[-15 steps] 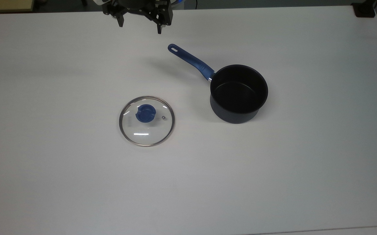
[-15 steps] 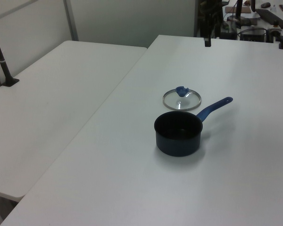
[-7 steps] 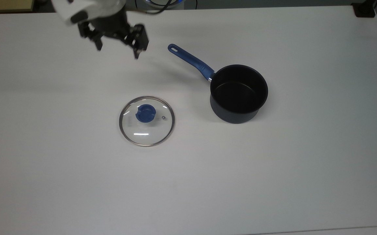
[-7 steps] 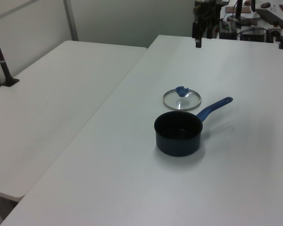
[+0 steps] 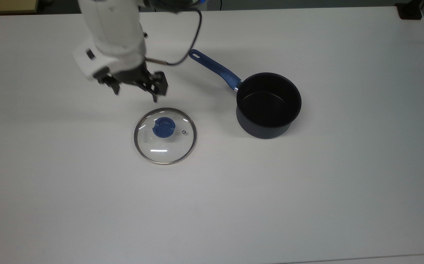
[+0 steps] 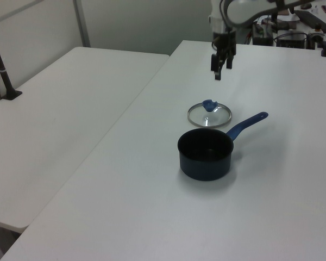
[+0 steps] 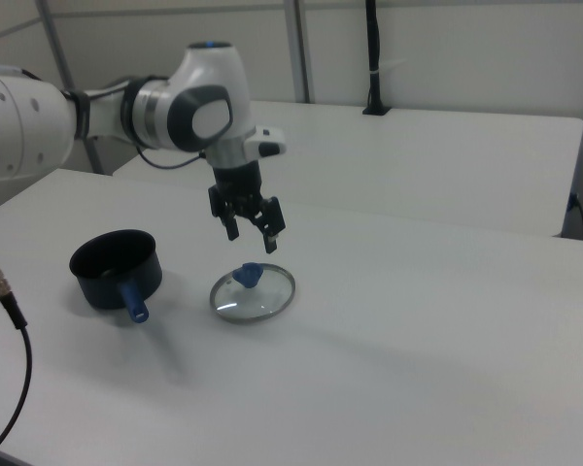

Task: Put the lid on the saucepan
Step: 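Move the gripper over the glass lid and lower onto its blue knob, then close the gripper on the blue knob and lift the glass lid, then carry the glass lid over the dark blue saucepan, then lower the lid onto the saucepan rim and adjust its seating, then open the gripper to release the blue knob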

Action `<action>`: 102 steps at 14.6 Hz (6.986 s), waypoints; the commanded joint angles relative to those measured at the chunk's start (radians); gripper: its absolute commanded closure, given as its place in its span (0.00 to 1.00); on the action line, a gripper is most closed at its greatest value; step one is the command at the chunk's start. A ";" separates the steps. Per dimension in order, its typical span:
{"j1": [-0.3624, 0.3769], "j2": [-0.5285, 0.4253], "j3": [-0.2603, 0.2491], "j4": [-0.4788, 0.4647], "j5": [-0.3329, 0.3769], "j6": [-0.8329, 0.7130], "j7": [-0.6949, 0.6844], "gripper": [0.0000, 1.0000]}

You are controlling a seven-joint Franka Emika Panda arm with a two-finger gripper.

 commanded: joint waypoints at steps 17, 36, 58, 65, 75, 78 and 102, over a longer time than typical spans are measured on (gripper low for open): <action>0.091 0.173 -0.004 -0.006 0.011 0.203 0.105 0.31; 0.129 0.038 -0.004 0.154 0.076 -0.065 0.181 0.61; 0.491 0.051 -0.004 0.057 -0.025 -0.062 0.347 0.61; 0.496 0.051 -0.004 0.040 -0.038 -0.053 0.348 0.61; 0.542 0.052 -0.004 0.023 -0.035 -0.033 0.393 0.58; 0.534 0.055 -0.005 0.023 -0.036 -0.006 0.394 0.58; 0.426 -0.109 -0.013 0.046 -0.013 -0.185 0.327 0.00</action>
